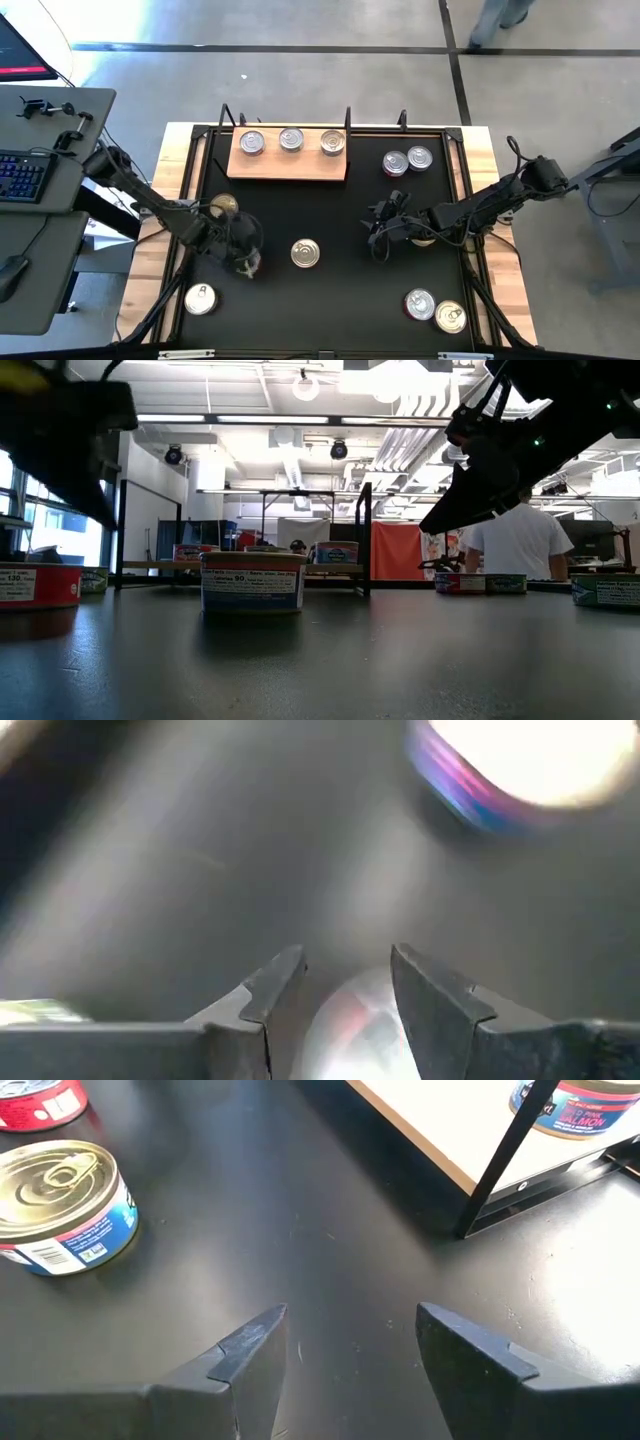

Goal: Stack canned seafood by type on shelf
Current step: Put the red tuna can on the shelf aligned with the red tuna can

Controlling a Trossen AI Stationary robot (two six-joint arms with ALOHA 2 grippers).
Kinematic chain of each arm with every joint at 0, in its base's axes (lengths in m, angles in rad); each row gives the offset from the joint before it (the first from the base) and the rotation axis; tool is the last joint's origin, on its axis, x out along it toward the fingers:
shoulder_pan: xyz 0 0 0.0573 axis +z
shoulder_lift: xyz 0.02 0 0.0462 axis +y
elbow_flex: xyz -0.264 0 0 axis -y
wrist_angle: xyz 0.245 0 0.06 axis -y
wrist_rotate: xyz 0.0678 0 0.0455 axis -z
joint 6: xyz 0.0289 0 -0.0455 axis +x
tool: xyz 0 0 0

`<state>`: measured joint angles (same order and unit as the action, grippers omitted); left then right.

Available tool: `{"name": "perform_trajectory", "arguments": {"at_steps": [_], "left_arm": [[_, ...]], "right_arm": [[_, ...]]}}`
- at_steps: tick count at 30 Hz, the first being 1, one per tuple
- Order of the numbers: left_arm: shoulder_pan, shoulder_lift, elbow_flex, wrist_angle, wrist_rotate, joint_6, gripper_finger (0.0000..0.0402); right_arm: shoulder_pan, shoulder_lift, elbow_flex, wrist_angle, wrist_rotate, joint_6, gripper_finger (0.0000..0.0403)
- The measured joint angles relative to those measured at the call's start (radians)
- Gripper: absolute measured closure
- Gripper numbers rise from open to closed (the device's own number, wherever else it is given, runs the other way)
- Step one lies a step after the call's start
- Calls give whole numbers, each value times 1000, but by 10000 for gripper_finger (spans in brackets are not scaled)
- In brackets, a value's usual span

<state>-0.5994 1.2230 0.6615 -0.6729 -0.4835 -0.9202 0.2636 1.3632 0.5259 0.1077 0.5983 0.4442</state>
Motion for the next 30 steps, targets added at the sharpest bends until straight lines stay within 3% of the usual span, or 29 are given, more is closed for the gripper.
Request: {"name": "perform_trajectory", "arguments": {"at_steps": [3, 7, 12, 20, 25, 30], "left_arm": [[-43, 7, 17, 17, 221, 154, 259], [-97, 30, 8, 23, 302, 255, 259], [-97, 94, -21, 86, 243, 273, 259], [65, 167, -31, 313, -60, 27, 259], [97, 112, -31, 324, -28, 196, 259], [73, 115, -31, 318, 10, 552, 259]], "right_arm": [[0, 0, 0, 2, 0, 0, 190], [-1, 0, 0, 13, 5, 0, 190], [-1, 0, 0, 18, 11, -1, 190], [-1, 0, 0, 18, 11, 0, 190], [0, 0, 0, 17, 11, 0, 190], [0, 0, 0, 17, 11, 0, 190]]}}
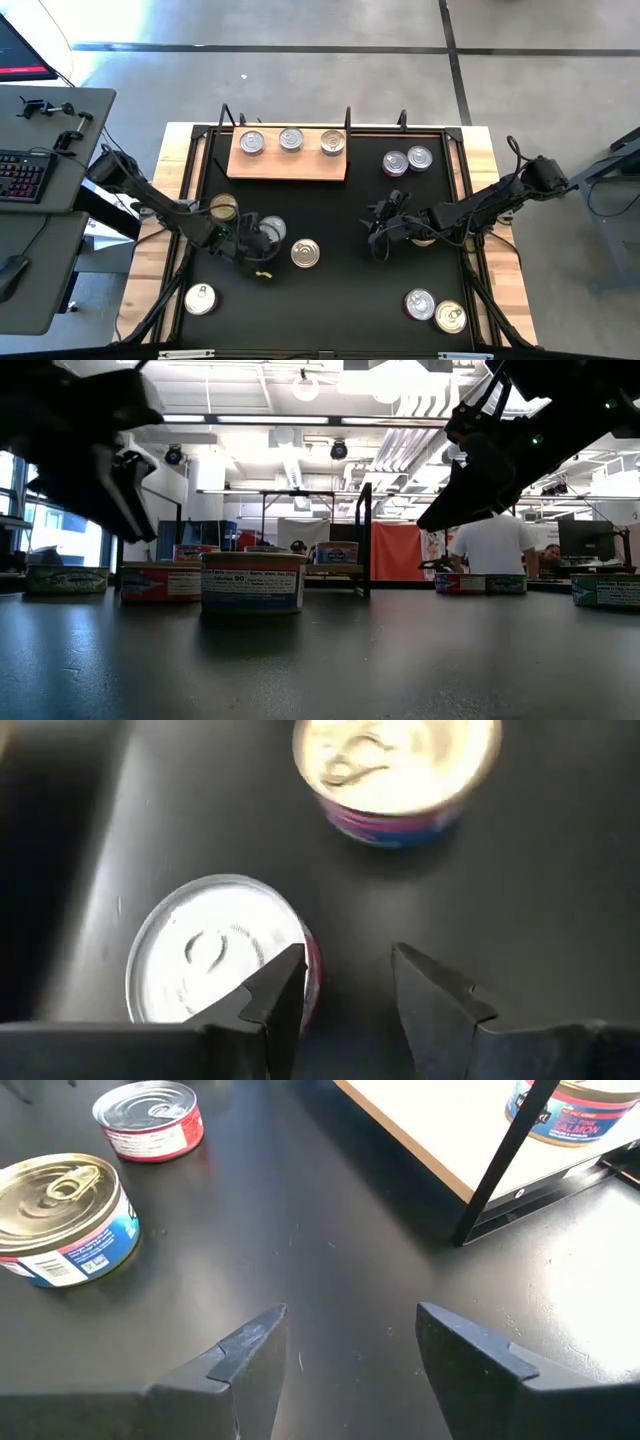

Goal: Stack canned seafood by type on shelf
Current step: Put the red tuna can on the shelf aligned with the red tuna can

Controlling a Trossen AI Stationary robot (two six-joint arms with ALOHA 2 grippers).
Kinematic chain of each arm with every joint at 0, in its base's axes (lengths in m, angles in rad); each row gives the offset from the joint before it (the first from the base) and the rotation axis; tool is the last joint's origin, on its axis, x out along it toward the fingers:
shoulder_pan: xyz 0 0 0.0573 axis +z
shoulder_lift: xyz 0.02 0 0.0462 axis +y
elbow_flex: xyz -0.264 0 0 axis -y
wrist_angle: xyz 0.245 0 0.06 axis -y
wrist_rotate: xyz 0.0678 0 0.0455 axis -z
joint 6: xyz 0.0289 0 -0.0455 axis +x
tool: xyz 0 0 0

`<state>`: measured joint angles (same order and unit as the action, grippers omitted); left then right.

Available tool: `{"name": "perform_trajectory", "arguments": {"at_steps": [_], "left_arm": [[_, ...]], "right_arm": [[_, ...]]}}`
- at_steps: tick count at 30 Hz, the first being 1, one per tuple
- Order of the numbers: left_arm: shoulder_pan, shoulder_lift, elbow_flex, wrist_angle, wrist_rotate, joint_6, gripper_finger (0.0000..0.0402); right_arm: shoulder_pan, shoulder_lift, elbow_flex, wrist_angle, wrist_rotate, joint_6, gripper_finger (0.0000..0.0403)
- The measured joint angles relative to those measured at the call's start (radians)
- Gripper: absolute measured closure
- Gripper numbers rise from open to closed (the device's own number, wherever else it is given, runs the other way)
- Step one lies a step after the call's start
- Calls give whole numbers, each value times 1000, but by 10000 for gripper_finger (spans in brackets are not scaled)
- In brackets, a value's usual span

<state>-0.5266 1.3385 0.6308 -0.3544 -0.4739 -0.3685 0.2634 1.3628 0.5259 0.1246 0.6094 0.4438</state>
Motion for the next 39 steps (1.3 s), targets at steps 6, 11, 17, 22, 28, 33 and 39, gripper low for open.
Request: {"name": "perform_trajectory", "arguments": {"at_steps": [6, 11, 17, 22, 28, 33, 39], "left_arm": [[4, 90, 0, 13, -65, 257, 259], [33, 172, 2, 18, -99, 195, 274], [33, 250, 7, 22, -182, 146, 355], [12, 260, 6, 12, -240, 111, 394], [-25, 230, 45, -151, -284, 30, 400], [-48, 208, 75, -301, -394, -68, 401], [-44, 203, 75, -361, -554, -101, 401]], "right_arm": [[0, 0, 0, 0, 0, -2, 190], [0, 0, 0, 0, 0, 0, 190], [0, 0, 0, 1, 0, 0, 190], [0, 0, 0, 1, 0, 0, 190], [0, 0, 0, 2, 0, 3, 190], [0, 0, 0, 2, 0, 1, 190], [0, 0, 0, 1, 0, 1, 190]]}}
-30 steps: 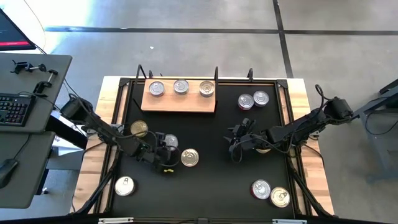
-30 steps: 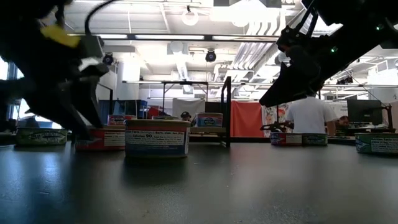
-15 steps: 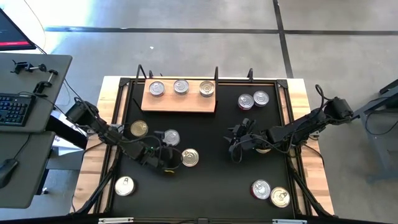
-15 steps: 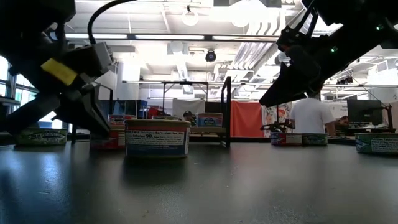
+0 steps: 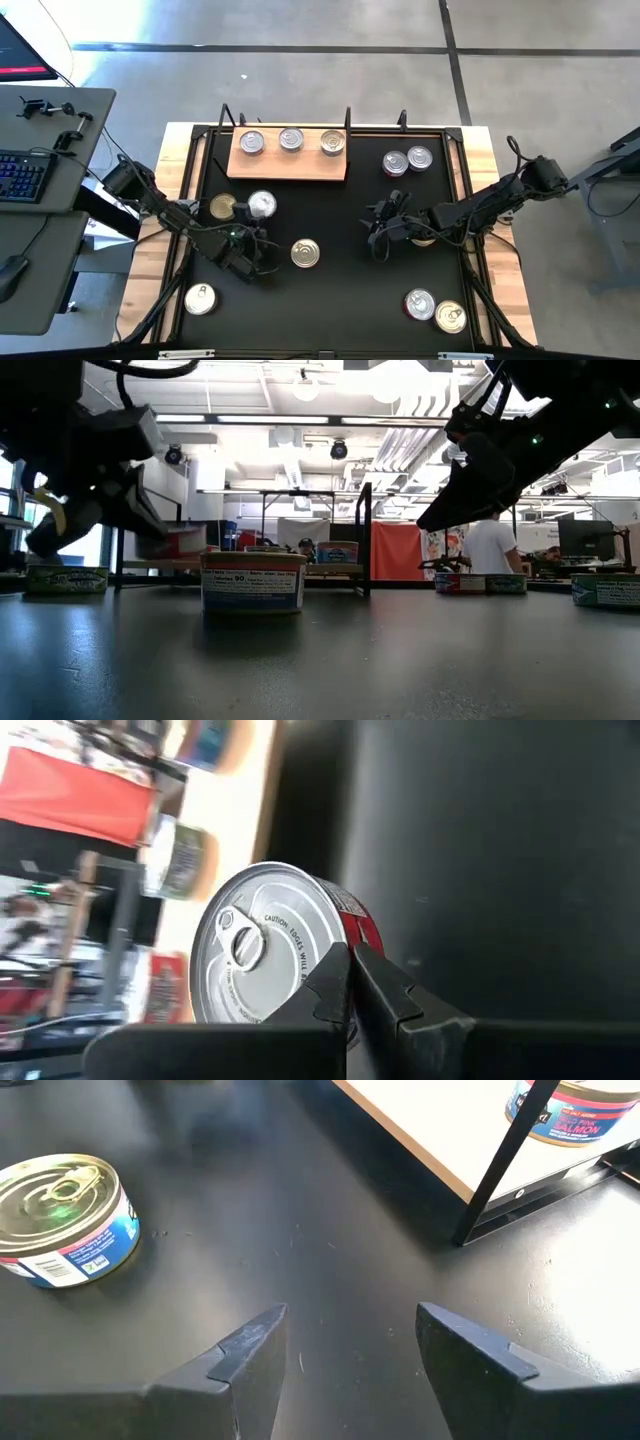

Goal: Stack canned seafood by type on shelf
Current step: Put the red tuna can on the shelf aligned with the red tuna can

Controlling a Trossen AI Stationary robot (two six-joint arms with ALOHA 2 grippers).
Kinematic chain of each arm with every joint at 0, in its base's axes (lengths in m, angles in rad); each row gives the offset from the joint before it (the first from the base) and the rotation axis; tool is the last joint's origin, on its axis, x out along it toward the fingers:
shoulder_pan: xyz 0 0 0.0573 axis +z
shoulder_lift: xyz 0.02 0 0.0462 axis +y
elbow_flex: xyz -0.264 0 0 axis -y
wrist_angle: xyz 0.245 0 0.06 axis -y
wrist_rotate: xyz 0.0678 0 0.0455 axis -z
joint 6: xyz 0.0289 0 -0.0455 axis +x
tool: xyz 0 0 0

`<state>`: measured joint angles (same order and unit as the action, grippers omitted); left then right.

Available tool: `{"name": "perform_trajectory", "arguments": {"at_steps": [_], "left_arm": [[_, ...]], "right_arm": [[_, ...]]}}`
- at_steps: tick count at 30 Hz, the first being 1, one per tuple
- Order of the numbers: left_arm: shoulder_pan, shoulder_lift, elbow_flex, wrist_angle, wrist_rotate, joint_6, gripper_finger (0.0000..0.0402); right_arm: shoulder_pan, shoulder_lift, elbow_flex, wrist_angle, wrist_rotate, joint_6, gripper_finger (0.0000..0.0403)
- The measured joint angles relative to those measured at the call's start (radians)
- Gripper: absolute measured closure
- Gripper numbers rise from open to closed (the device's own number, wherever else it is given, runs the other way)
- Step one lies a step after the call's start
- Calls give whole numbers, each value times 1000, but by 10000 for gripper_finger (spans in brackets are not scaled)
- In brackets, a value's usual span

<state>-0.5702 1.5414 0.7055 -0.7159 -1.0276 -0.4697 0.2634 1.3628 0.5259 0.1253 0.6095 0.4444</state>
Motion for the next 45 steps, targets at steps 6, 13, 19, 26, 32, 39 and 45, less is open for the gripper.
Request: {"name": "perform_trajectory", "arguments": {"at_steps": [6, 13, 19, 26, 32, 39, 45], "left_arm": [[84, -1, 0, -59, -86, -1, 401], [301, -93, -20, -68, -29, 46, 401], [508, -277, -75, 115, 194, 284, 401], [718, -375, -137, 335, 346, 535, 401], [792, -376, -137, 308, 419, 550, 401], [806, -376, -137, 242, 429, 518, 401], [807, -376, -134, 247, 437, 519, 386]], "right_arm": [[0, 0, 0, 0, 0, 0, 190], [0, 0, 0, 1, 0, 0, 190], [0, 0, 0, 0, 0, 0, 190], [0, 0, 0, 0, 0, 0, 190], [0, 0, 0, 1, 0, 3, 190], [0, 0, 0, 7, 0, 3, 190], [0, 0, 0, 7, 0, 3, 190]]}}
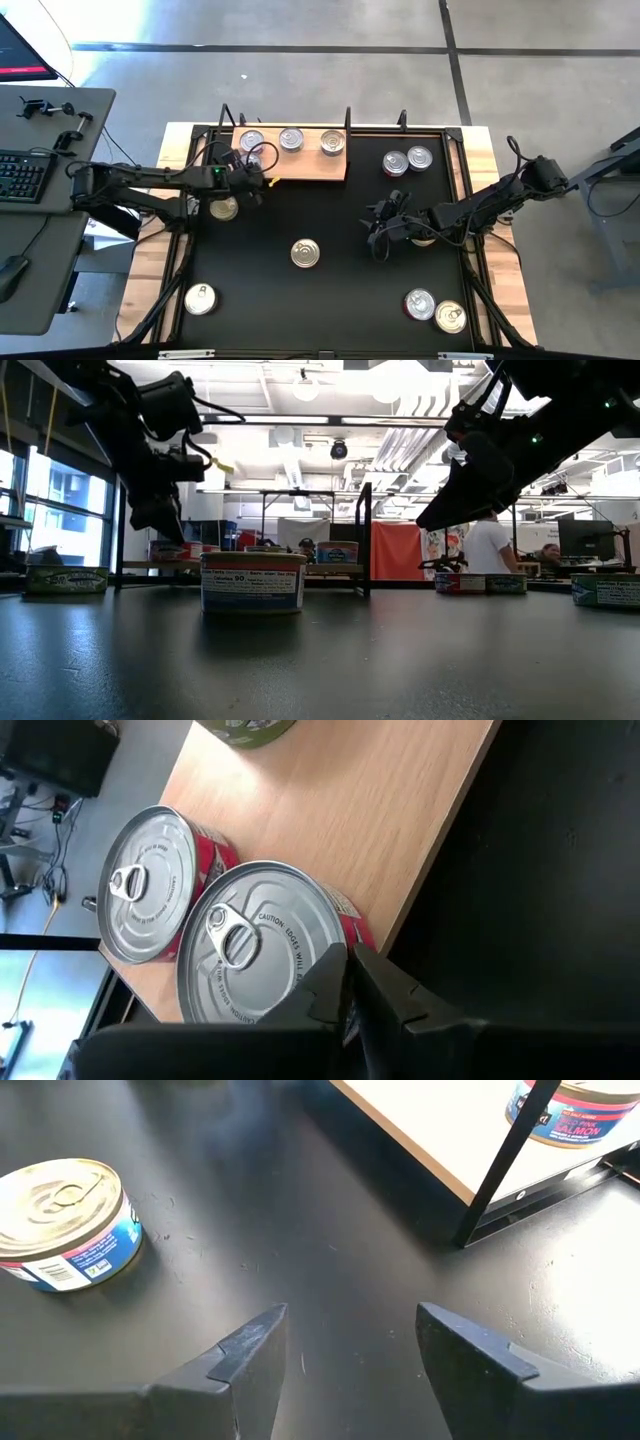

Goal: Stack canned seafood by type on shelf
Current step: Put the red tuna can on the shelf aligned with the red tuna can, then put the green tuna can on the shelf aligned with the green tuna can

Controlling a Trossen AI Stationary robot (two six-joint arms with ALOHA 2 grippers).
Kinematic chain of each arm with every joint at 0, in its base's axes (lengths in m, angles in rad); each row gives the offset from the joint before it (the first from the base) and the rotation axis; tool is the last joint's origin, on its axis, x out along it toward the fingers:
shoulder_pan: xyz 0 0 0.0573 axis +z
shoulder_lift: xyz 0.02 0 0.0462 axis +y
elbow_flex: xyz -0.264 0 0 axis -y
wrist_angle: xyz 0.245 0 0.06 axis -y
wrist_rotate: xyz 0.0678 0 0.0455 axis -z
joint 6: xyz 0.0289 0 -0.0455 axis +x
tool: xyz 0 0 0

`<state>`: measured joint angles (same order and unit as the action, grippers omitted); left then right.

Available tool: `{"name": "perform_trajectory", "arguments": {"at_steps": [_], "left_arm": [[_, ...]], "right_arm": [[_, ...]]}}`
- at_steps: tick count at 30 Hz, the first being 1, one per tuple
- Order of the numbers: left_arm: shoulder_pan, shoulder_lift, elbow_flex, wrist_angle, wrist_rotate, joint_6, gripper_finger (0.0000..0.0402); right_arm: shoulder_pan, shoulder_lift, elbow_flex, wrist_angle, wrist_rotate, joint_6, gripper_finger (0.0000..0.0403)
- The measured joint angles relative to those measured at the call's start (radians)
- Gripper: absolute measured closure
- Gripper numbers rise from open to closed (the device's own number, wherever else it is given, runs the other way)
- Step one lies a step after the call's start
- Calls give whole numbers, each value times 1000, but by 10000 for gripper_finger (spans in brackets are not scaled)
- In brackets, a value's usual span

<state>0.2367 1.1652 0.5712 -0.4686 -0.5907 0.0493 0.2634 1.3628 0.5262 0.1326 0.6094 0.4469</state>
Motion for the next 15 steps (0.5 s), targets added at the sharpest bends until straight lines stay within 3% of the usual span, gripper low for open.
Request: {"name": "perform_trajectory", "arguments": {"at_steps": [9, 15], "left_arm": [[-2, -56, 2, -6, 1, -29, 297], [-63, -171, 2, -5, 41, -127, 276]], "right_arm": [[0, 0, 0, 6, 1, 16, 190], [0, 0, 0, 48, 40, 68, 190]]}}
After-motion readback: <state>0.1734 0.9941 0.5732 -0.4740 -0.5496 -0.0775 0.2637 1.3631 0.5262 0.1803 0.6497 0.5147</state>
